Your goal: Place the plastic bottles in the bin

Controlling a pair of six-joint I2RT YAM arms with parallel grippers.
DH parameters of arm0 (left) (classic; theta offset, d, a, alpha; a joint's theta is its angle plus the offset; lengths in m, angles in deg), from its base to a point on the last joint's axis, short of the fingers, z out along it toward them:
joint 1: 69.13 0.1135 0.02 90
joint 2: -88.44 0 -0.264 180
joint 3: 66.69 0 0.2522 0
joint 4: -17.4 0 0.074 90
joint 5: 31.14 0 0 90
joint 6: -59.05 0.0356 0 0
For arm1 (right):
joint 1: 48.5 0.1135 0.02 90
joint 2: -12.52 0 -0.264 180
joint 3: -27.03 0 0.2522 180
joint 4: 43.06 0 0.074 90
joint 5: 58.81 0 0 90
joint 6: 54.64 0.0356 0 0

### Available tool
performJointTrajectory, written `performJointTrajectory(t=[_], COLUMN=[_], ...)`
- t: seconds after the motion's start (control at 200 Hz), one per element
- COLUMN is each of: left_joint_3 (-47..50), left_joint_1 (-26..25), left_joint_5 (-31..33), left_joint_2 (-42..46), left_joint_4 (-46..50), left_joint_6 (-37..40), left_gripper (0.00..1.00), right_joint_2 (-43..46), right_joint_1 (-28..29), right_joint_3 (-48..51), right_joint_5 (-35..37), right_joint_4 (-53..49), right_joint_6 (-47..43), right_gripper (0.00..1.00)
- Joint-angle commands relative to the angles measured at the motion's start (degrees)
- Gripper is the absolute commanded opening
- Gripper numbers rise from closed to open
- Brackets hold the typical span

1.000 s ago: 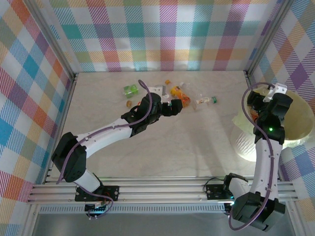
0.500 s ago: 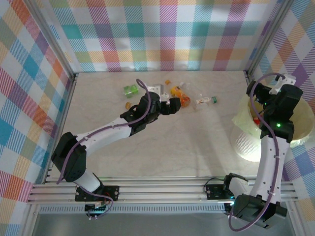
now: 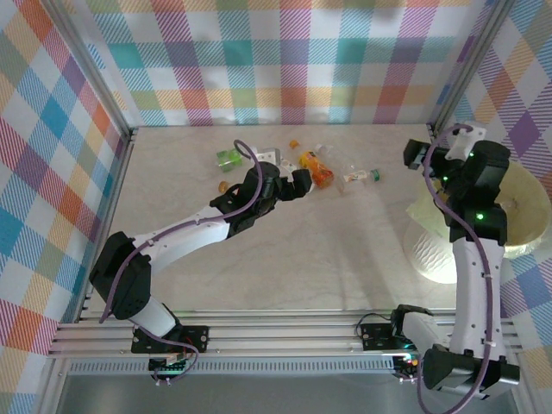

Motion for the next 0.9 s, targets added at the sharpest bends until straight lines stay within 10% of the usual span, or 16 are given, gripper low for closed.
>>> performJointTrajectory(t=[0.0,0.38,0.895], left_joint_3=[1.58,6.48,13.48], left_joint_1=[1.02,2.78,3.93], left_joint_5=[4.76,13.94,19.72], left_joint_2=[2.62,7.73,15.61], left_joint_4=[3.09,9.60,14.32], left_joint_6=[-3.22,-9.88,-14.27], left_gripper=[1.00,1.00,1.00], right_joint_2=[-1.48,-13.69,-36.91], right_joint_1=[6.41,20.44,23.46], right_joint_3=[-2.80,-6.05,-8.13], right_joint_5=[-3.21,-8.49,23.35], right_joint_4=[0.64,4.52,4.86], right_joint_6=[-4.83,-3.27,19.15], right_gripper=[1.00,1.00,1.00])
